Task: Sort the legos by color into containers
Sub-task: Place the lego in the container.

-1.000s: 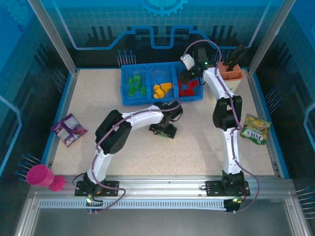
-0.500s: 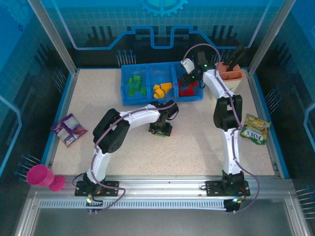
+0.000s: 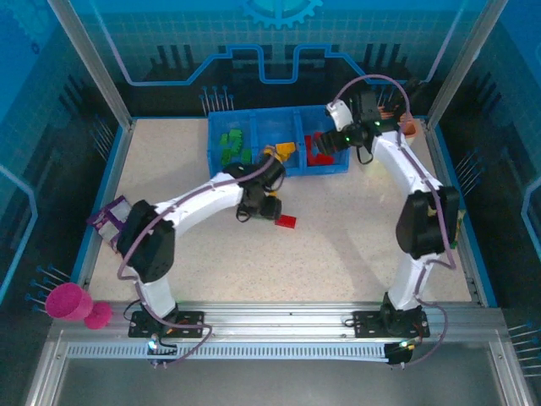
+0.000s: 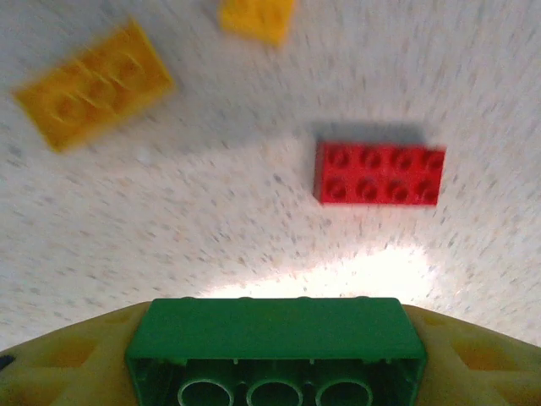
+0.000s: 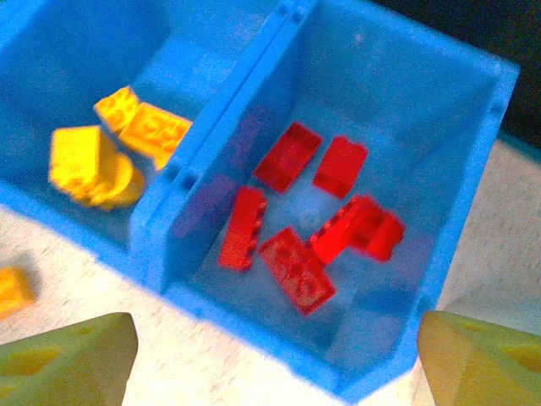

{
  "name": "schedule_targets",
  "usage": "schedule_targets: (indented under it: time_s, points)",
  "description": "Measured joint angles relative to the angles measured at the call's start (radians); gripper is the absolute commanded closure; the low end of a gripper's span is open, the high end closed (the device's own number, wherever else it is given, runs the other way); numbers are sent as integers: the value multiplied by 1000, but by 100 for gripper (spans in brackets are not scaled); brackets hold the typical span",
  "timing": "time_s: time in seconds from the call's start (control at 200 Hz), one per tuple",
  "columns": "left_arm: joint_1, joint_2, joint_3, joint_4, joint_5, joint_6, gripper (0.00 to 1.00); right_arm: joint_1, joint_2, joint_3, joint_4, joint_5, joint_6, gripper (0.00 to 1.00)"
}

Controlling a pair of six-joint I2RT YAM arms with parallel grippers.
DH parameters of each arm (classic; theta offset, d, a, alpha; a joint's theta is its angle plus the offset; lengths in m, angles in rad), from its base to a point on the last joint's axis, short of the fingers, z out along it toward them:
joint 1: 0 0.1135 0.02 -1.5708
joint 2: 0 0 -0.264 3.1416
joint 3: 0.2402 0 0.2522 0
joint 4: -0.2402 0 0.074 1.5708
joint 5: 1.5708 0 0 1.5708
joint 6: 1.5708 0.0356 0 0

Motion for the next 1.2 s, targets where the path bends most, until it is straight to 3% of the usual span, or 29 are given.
schedule_targets:
  time_s: [0.23,0.44,0.696,0.961,1.201]
  points:
    - [163,-10,154,2,-39,45,52,122,-239,-386,48,13,99,11]
    - [256,132,365,33,-47,53,52,266,-319,-558,55,23,159,11]
    - [357,412,639,33,-58,42,51,373,-308,-592,71,32,127,9]
    - [415,718,1028,-51,-78,39,49,395,-180,-588,97,-29,-15,7]
    - [438,795,1096,-66,-59,8,45,431,-60,-495,105,-23,-98,5]
